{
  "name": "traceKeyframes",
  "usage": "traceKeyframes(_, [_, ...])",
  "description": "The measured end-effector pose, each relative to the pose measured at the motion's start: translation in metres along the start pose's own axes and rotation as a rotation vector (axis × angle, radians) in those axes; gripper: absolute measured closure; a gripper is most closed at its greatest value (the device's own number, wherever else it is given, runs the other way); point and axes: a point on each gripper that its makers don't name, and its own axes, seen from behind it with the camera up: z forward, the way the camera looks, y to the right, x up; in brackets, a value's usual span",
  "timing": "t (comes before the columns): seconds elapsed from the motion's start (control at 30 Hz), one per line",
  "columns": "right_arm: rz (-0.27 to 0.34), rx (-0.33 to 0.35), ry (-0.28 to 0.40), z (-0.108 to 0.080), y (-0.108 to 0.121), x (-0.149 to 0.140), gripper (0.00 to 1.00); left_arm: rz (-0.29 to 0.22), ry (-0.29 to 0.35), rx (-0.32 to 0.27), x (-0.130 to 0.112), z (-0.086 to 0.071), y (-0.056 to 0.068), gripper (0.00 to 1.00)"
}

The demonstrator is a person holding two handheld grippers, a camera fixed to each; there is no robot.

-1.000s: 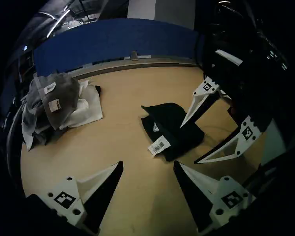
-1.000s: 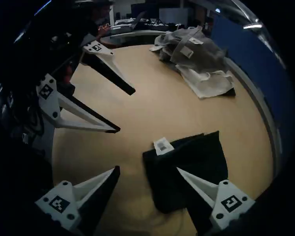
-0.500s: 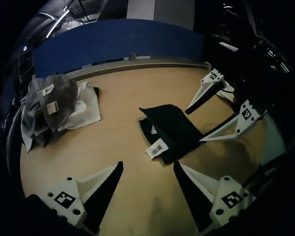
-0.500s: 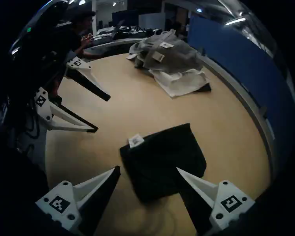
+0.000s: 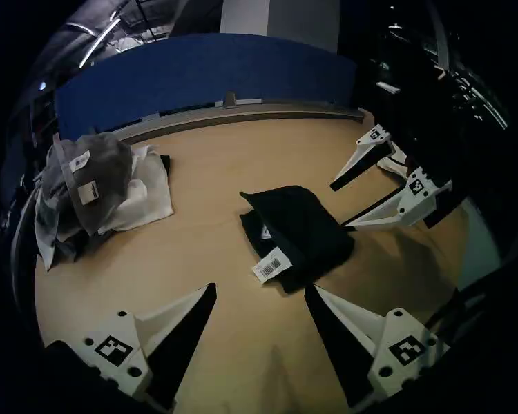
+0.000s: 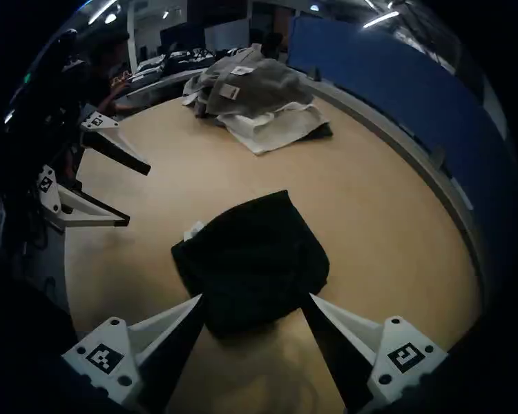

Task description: Fold towel

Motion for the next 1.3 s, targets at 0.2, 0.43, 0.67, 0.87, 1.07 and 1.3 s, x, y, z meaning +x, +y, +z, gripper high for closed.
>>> traceKeyframes(0.2, [0.040, -0.026, -0.027, 0.012, 0.011, -0.006, 0.03, 0.002, 0.000, 0.001, 0.001, 0.001, 0.000, 0.05])
traceKeyframes(0.43, [0.089, -0.031, -0.049, 0.022, 0.017, -0.008, 0.31, -0.003, 0.000, 0.001, 0.001, 0.000, 0.000, 0.05])
traceKeyframes(0.67, [0.120, -0.035, -0.075, 0.030, 0.020, -0.013, 0.50, -0.007, -0.002, 0.003, -0.001, 0.000, -0.003, 0.05])
traceKeyframes(0.87, [0.131, -0.033, -0.093, 0.033, 0.021, -0.017, 0.58, -0.009, -0.002, 0.002, -0.002, 0.001, -0.004, 0.05])
traceKeyframes(1.07, [0.136, -0.024, -0.106, 0.036, 0.021, -0.019, 0.69, -0.008, -0.004, 0.002, -0.003, 0.001, -0.004, 0.05])
traceKeyframes(1.3, [0.137, -0.028, -0.118, 0.036, 0.023, -0.020, 0.89, -0.009, -0.005, 0.002, -0.004, 0.001, -0.004, 0.05])
